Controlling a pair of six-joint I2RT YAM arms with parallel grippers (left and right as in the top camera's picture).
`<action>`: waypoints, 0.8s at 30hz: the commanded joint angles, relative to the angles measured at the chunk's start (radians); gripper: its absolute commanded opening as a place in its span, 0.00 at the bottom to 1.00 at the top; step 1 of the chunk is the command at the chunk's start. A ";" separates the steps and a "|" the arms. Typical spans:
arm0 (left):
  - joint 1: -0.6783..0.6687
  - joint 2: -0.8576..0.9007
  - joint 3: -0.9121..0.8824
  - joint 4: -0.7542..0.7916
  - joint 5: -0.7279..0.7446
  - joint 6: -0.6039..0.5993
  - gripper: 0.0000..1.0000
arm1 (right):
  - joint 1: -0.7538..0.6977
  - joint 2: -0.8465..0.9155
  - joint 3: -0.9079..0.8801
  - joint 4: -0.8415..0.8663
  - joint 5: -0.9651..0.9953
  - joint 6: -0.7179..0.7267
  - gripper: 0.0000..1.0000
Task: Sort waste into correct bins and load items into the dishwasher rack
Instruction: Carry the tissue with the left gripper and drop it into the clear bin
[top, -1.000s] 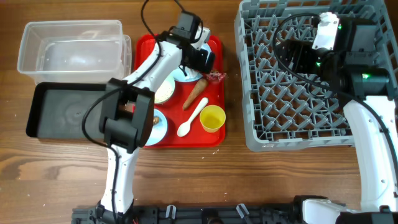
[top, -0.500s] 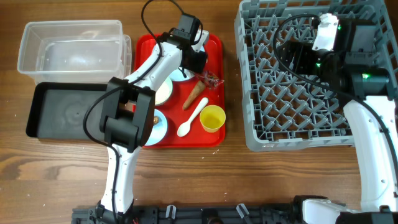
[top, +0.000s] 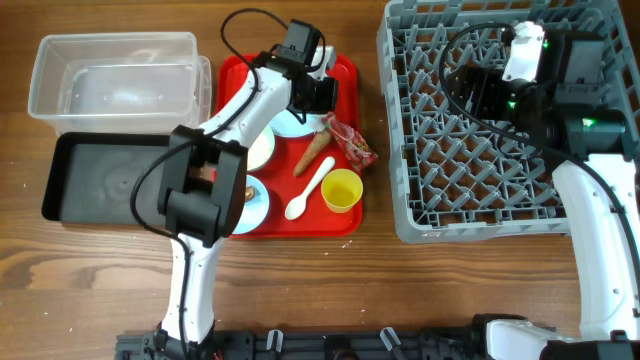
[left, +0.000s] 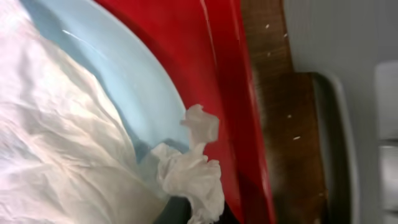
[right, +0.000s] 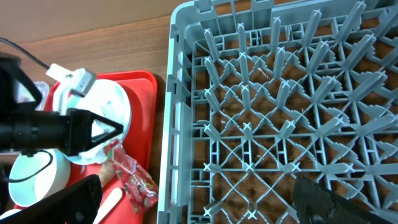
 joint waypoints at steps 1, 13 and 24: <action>0.012 -0.097 0.014 -0.003 0.019 -0.068 0.04 | 0.005 0.010 0.019 -0.007 0.016 0.016 1.00; 0.277 -0.394 0.014 -0.019 0.002 -0.087 0.04 | 0.005 0.010 0.019 -0.007 0.016 0.018 1.00; 0.407 -0.296 0.012 -0.041 -0.484 -0.009 0.31 | 0.005 0.010 0.019 -0.009 0.016 0.018 1.00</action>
